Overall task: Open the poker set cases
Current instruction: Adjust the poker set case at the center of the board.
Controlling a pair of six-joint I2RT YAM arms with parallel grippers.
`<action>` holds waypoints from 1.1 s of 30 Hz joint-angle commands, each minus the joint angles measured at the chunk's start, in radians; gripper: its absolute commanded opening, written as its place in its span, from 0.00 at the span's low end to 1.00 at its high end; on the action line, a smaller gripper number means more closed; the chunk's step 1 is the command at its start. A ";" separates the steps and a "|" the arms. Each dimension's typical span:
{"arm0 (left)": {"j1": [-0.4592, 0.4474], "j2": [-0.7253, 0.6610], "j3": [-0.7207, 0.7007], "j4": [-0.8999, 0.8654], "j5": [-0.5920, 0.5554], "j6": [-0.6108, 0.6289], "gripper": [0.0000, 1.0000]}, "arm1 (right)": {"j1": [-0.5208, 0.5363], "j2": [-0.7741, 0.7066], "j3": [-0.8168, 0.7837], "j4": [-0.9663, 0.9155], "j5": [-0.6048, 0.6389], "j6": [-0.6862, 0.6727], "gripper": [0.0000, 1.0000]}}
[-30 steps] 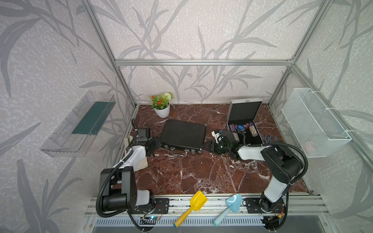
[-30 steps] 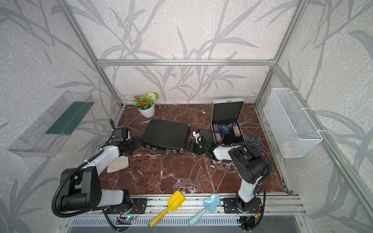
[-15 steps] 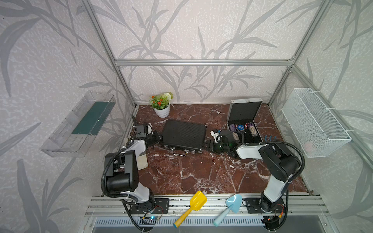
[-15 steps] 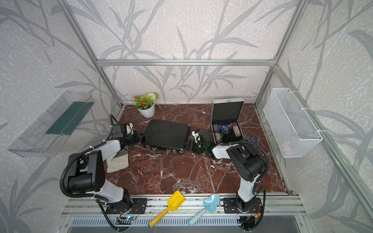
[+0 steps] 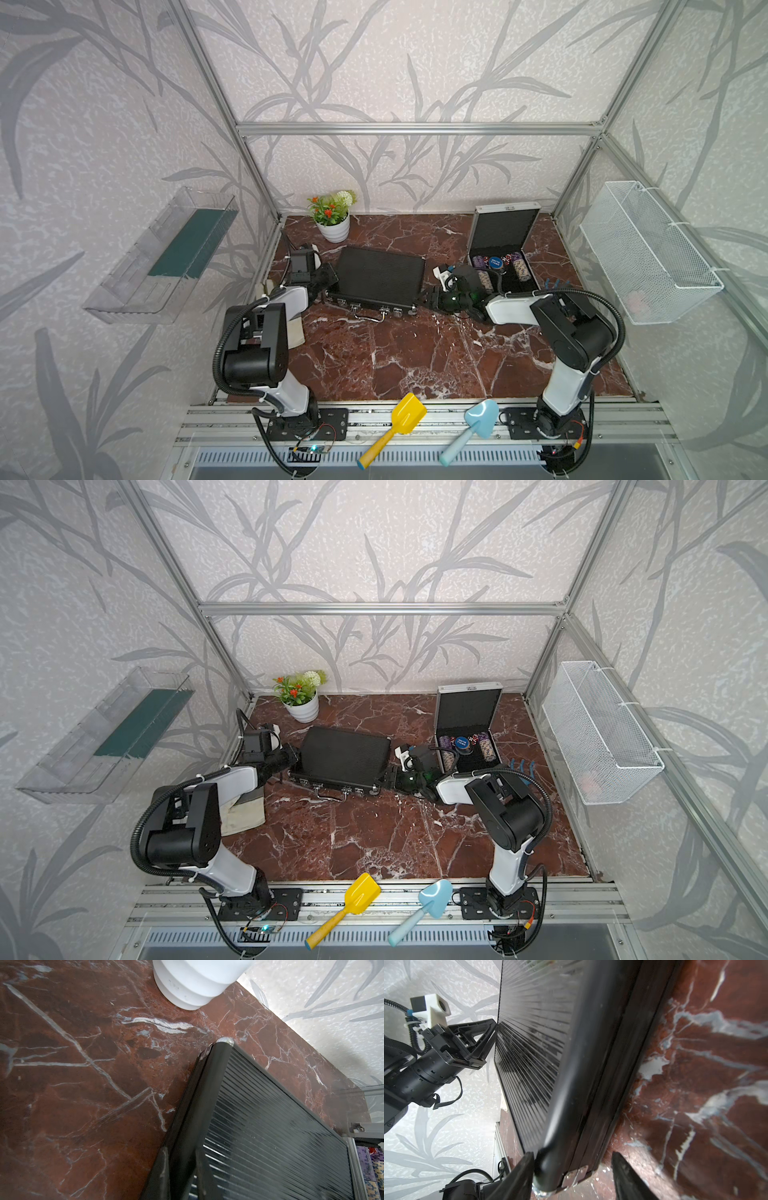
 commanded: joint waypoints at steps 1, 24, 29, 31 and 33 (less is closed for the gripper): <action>-0.091 0.075 -0.036 -0.283 0.169 -0.056 0.15 | -0.010 0.000 0.023 -0.040 0.006 -0.016 0.59; -0.096 0.069 -0.106 -0.415 0.129 -0.061 0.15 | 0.018 0.060 0.056 0.035 -0.022 0.063 0.57; -0.146 0.085 -0.141 -0.345 0.155 -0.133 0.10 | 0.013 0.108 0.139 -0.003 -0.020 0.051 0.52; -0.156 0.089 -0.135 -0.344 0.151 -0.140 0.10 | 0.006 0.127 0.165 -0.014 -0.013 0.053 0.52; -0.157 0.091 -0.135 -0.344 0.149 -0.145 0.10 | 0.000 0.140 0.193 -0.031 0.000 0.046 0.52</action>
